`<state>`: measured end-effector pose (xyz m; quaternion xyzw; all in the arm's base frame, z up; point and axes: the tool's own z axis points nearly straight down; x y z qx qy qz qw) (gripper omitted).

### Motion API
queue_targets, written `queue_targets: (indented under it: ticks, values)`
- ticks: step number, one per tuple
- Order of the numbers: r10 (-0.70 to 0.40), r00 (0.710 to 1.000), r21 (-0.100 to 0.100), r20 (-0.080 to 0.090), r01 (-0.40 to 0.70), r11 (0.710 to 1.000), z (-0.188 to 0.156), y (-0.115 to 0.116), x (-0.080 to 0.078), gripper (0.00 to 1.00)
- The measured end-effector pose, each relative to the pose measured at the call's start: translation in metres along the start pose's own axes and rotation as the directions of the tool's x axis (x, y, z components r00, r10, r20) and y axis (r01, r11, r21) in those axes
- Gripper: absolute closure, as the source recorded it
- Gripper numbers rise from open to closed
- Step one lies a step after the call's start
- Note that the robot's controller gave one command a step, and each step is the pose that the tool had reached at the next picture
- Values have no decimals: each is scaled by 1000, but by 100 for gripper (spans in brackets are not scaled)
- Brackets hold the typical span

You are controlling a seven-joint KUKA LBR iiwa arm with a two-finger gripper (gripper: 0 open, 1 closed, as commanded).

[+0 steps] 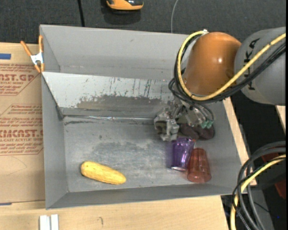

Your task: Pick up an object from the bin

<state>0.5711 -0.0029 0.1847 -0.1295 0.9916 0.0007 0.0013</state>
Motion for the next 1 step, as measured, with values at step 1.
queue_targets:
  ticks: [1]
  values:
    - [26,1000,-1,-5,-26,1000,-51,0,2,100]
